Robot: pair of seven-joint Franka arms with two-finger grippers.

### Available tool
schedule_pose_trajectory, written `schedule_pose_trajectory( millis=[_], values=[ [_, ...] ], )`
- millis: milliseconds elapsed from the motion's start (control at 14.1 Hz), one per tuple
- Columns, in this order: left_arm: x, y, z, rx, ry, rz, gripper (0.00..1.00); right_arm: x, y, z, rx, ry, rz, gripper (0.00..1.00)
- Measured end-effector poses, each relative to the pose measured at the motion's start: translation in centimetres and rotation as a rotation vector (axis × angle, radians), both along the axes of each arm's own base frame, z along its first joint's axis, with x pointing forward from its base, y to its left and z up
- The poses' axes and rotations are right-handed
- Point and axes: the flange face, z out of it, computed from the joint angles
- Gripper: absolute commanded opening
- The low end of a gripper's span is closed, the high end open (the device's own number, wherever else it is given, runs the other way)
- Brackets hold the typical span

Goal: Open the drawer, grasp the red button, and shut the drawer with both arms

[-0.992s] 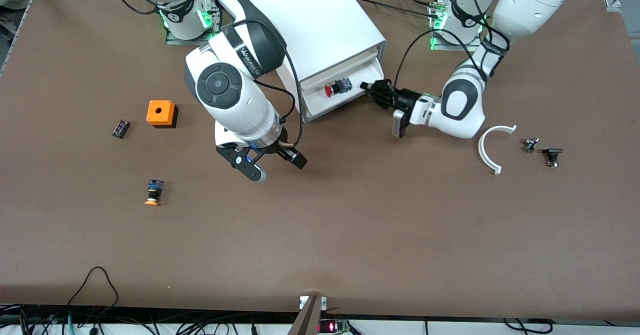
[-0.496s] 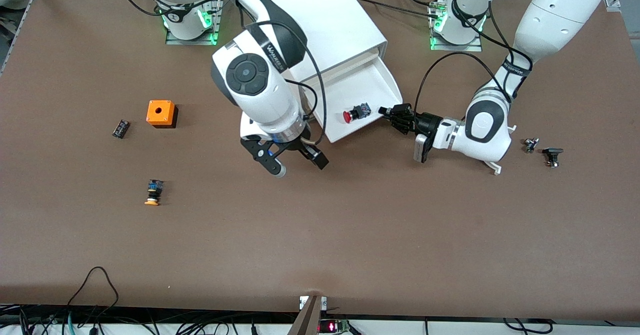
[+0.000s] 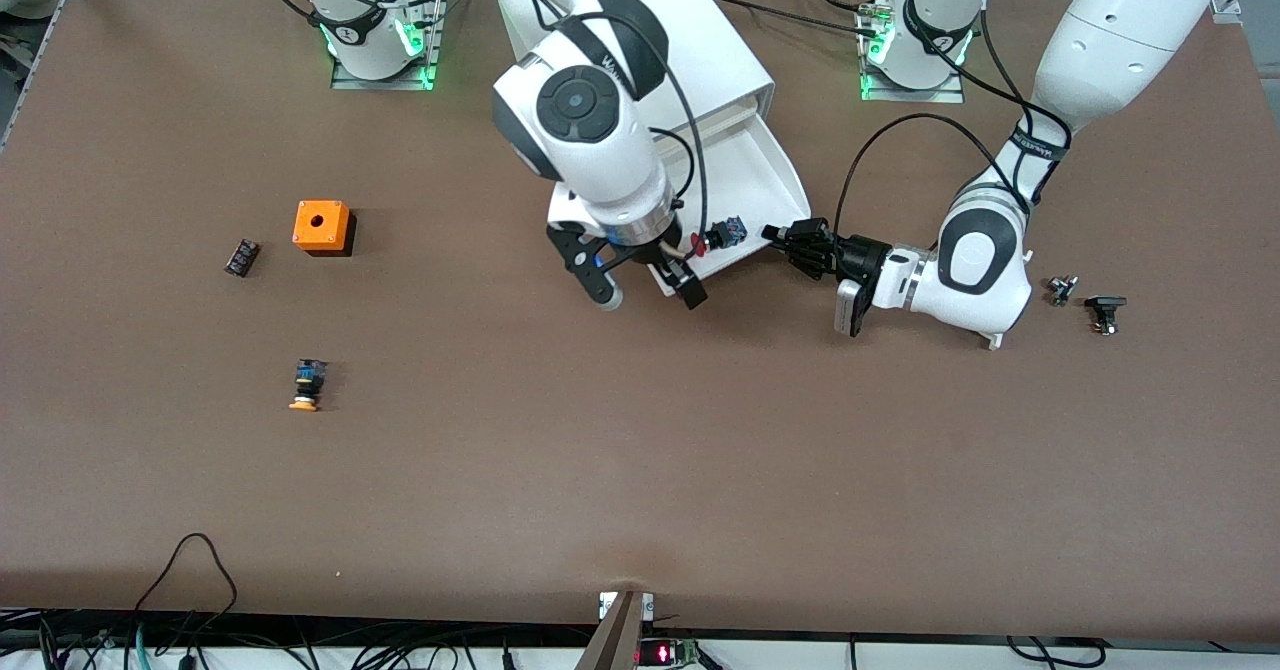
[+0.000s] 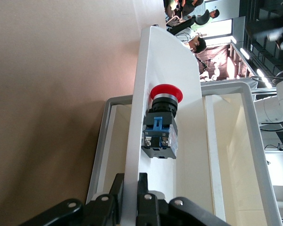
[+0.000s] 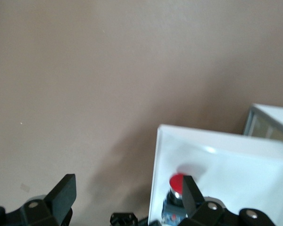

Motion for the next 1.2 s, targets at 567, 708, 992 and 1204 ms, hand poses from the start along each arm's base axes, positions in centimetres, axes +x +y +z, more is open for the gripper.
schedule_pose_trajectory(
  millis=[567,708,992,1204],
  values=[
    [4.8,5.5,6.0,0.176,0.094,-0.091,1.00,-4.8,4.9,-3.3,-0.024,0.067,-0.066,0.99],
    [6.6,7.1,9.9,0.302,0.115,-0.126,1.00,-5.5,5.7,-4.5,-0.033,0.080,-0.076,0.99],
    [8.3,7.3,14.6,0.584,0.149,-0.152,1.00,-7.1,7.3,-7.4,-0.055,0.104,-0.074,0.99],
    [9.5,6.8,19.4,0.756,0.123,-0.159,1.00,-8.1,8.1,-9.3,-0.069,0.119,-0.078,0.91]
  ],
)
